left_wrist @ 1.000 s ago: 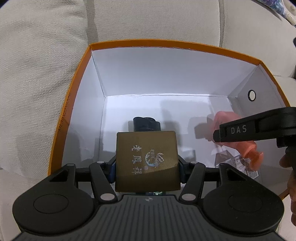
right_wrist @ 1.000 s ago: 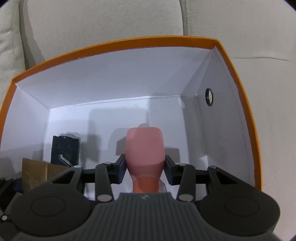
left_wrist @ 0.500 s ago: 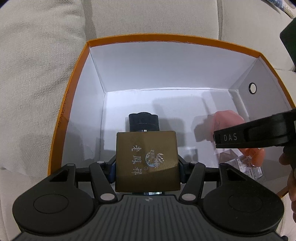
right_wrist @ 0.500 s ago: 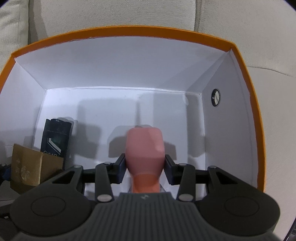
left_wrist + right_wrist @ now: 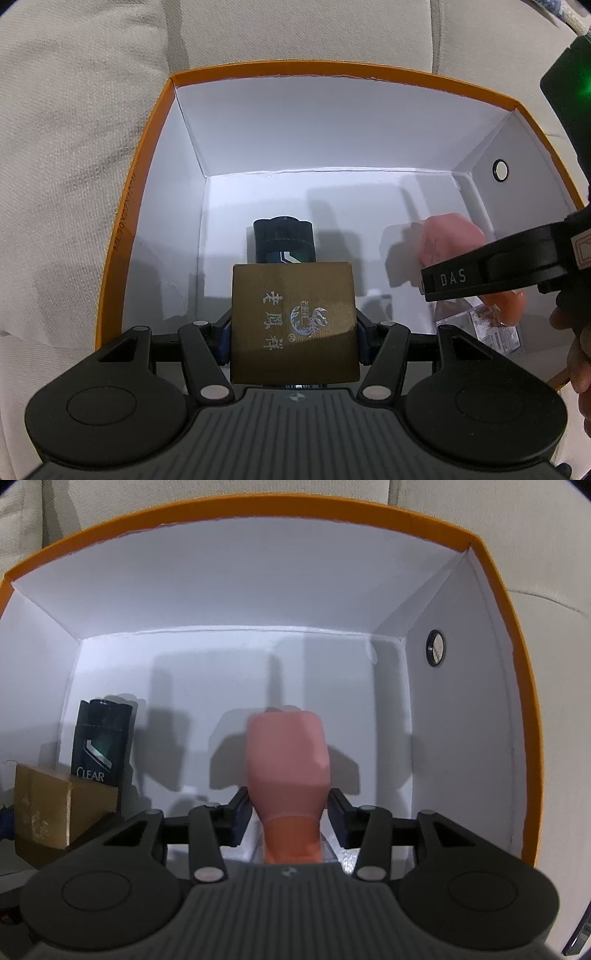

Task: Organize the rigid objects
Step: 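Lower both items into the shoebox and open both tools, then withdraw both tools from the shoebox toward the remaining items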

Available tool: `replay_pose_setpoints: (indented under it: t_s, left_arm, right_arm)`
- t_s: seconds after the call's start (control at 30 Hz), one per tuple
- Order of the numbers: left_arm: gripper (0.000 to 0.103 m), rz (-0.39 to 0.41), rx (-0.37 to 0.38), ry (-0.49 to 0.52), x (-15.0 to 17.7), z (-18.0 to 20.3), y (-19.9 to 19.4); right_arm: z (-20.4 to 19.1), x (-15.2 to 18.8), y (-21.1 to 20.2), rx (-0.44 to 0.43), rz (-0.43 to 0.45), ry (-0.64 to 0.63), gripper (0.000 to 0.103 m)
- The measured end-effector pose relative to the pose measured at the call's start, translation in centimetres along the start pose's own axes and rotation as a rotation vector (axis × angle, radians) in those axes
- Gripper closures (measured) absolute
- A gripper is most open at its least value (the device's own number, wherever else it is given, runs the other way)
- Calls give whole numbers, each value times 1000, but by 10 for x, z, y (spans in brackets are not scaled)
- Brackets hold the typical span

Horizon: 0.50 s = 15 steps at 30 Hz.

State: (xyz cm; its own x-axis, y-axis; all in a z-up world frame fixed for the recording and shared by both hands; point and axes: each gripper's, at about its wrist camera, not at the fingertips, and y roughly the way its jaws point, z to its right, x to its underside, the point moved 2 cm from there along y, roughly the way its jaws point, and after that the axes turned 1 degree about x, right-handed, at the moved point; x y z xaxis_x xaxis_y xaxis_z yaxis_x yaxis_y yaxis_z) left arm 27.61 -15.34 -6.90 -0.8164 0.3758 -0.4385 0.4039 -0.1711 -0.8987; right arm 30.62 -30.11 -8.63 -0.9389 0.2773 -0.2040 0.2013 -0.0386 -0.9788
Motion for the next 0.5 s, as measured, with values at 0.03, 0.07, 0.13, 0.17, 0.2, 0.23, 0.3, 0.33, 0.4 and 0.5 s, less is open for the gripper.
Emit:
replay_pose_setpoints:
  t_s: [0.03,0.07,0.13,0.17,0.2,0.23,0.3,0.33,0.4,0.5]
  left_arm:
    - [36,-2,3,0,0,0,0]
    - [36,-4,6,-1,0,-1,-1]
    - [36,-9,9,-1,1,-1,-1]
    - [36,-11,10,-1,1,-1,-1]
    - [34,-13,10,-2,1,-1,-2]
    - [31,-11,7,-4,1,-1,-3]
    - [31,-13,15,-18,1,-3,-4]
    - [31,-13,20,-24,1,-3,-5]
    - [31,-9,27,-35,0,-4,-8]
    - [26,2,38,-47,-2,-4,-14]
  right_arm:
    - [0,-1,0,-2,0,1,50]
    - [1,-2,-1,-4,1,3,48]
    - [1,-1,-2,-1,7,5,47]
    - [1,-1,-2,2,8,3,47]
    - [1,-1,-3,4,10,2,46]
    - [0,-1,-3,7,14,2,45]
    - [-1,-2,-4,9,23,4,42]
    - [-1,0,-7,11,27,4,42]
    - [-3,1,-10,14,32,0,39]
    - [-6,5,-12,21,39,-14,38]
